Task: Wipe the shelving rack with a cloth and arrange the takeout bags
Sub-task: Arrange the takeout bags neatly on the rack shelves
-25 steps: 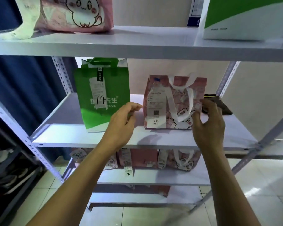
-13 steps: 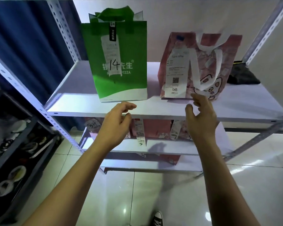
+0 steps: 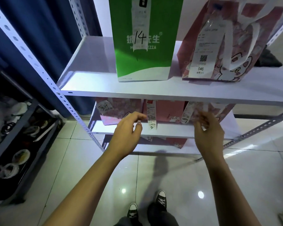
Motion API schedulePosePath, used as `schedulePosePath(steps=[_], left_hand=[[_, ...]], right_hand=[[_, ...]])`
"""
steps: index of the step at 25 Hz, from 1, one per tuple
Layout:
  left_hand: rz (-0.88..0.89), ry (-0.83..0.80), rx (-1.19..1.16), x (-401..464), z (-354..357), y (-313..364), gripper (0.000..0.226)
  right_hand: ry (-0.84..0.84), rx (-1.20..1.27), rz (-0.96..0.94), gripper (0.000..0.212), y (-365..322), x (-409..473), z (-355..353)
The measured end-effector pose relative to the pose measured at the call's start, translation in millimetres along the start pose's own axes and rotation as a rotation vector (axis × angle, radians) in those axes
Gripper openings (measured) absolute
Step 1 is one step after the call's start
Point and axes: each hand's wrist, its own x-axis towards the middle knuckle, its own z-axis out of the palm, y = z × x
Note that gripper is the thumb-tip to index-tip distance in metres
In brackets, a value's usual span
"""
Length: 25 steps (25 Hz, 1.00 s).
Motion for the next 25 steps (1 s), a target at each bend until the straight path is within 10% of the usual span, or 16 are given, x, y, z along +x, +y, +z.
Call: schedulePosePath(steps=[25], left_hand=[[-0.212, -0.16, -0.061, 126.4, 280.1, -14.9, 0.043]], right_hand=[[-0.065, -0.11, 0.239, 0.033, 256.9, 101.9, -39.6]])
